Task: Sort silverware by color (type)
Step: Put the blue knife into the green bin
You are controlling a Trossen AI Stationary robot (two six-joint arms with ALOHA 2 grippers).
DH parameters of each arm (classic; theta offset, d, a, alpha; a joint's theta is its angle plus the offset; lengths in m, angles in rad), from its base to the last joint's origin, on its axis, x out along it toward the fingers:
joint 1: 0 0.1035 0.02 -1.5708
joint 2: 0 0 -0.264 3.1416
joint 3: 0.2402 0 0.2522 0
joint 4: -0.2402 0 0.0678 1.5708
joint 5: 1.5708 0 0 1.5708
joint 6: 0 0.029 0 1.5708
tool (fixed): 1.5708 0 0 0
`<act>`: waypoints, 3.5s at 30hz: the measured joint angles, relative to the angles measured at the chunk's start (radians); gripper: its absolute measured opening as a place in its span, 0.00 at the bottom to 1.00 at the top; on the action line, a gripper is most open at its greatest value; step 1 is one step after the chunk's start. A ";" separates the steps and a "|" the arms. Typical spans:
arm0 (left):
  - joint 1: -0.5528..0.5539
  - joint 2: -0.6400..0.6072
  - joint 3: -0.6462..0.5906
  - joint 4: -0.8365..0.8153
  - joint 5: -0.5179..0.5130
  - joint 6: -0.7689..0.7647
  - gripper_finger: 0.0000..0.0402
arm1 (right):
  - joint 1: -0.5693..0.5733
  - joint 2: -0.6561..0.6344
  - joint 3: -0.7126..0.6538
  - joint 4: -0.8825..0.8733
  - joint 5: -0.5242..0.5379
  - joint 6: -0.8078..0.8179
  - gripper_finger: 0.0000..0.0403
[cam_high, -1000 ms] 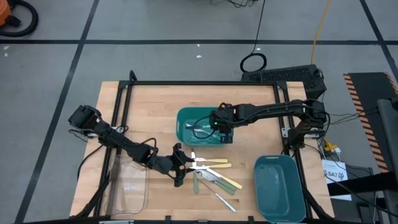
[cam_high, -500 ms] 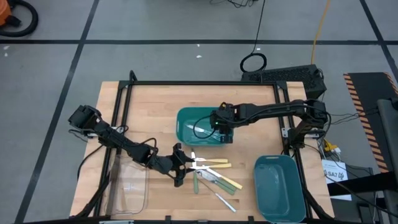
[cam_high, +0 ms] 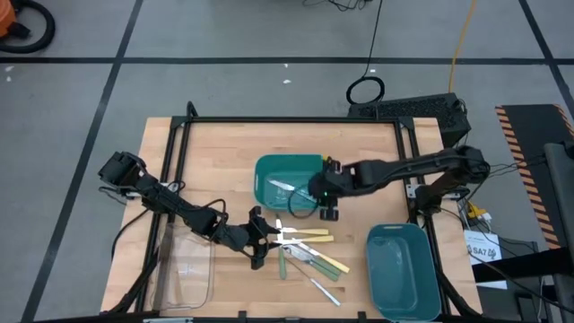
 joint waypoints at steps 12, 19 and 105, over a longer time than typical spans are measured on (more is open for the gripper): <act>-0.022 0.000 0.000 0.001 -0.002 -0.021 0.46 | 0.265 0.000 0.000 0.038 0.078 0.160 0.31; -0.060 0.000 0.000 0.001 -0.039 -0.058 0.46 | 0.409 0.003 0.000 0.079 0.130 0.259 0.31; -0.144 0.001 0.000 0.002 -0.293 0.031 0.46 | 0.690 0.428 0.001 0.264 0.147 0.902 0.07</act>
